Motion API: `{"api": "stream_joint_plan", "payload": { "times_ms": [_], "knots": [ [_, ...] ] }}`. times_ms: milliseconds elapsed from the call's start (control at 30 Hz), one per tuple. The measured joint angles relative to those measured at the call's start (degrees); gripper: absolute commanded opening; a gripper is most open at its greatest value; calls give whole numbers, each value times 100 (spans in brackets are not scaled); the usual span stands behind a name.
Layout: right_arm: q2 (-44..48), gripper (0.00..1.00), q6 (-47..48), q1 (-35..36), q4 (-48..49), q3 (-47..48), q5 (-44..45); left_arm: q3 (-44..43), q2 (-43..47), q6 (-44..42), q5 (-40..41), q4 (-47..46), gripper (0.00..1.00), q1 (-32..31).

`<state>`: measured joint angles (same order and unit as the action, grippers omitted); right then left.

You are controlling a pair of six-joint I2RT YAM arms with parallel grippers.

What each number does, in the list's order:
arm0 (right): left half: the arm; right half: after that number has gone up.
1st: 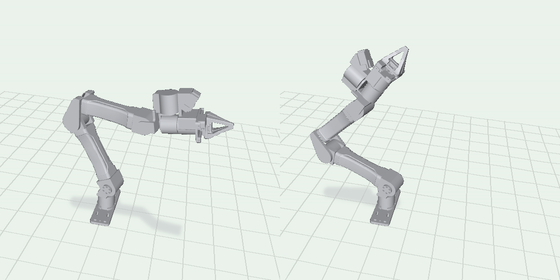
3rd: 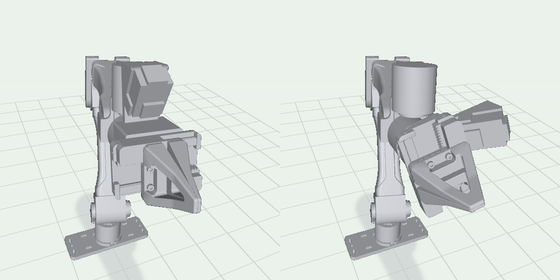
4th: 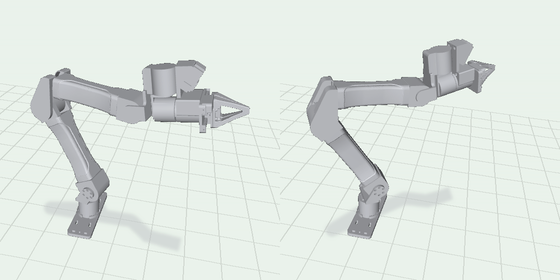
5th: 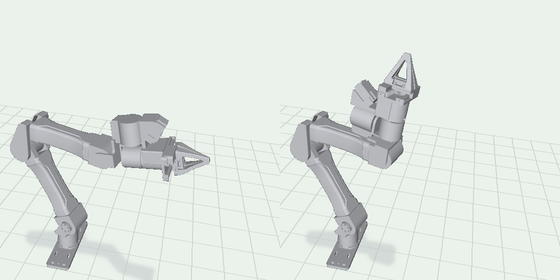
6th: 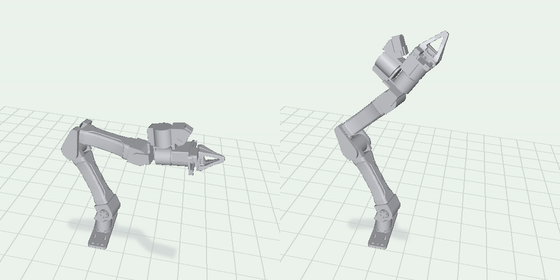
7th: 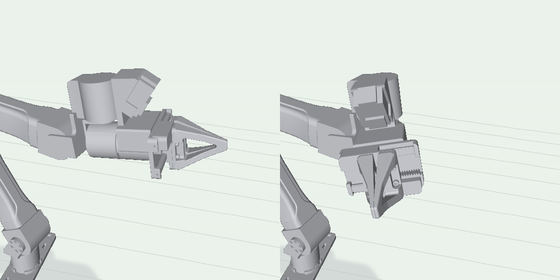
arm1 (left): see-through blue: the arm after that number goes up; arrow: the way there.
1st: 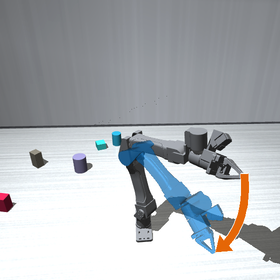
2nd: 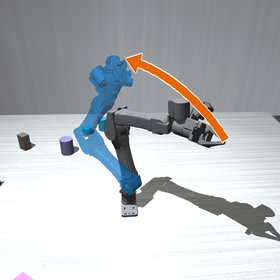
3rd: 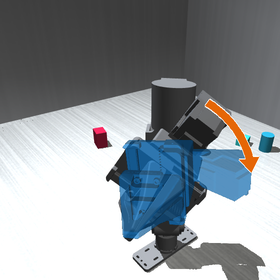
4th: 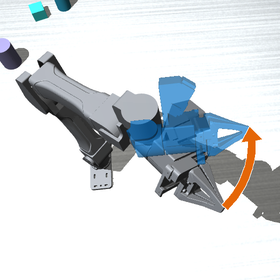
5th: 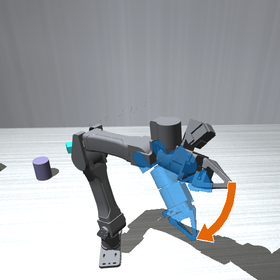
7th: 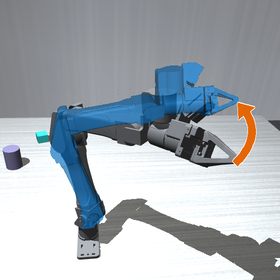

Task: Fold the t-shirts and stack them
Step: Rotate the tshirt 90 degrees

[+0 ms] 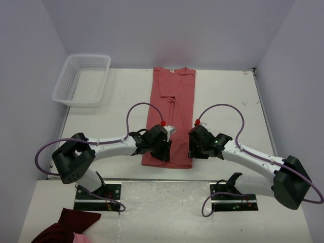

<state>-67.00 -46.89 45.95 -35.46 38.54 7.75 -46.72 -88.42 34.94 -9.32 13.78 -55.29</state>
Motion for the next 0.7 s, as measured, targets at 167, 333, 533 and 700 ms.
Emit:
{"api": "stream_joint_plan", "payload": {
  "times_ms": [167,333,533,700],
  "knots": [
    [2,44,2,0,-2,0,0,-17,-44,0,-42,-17,33,-4],
    [70,44,9,0,-4,0,0,-101,-345,-7,-66,-138,33,-4],
    [153,43,26,0,-2,0,2,-201,-619,-11,-125,-243,14,-4],
    [153,42,33,0,4,0,0,-205,-616,-9,-103,-247,0,-31]
  ]
}}
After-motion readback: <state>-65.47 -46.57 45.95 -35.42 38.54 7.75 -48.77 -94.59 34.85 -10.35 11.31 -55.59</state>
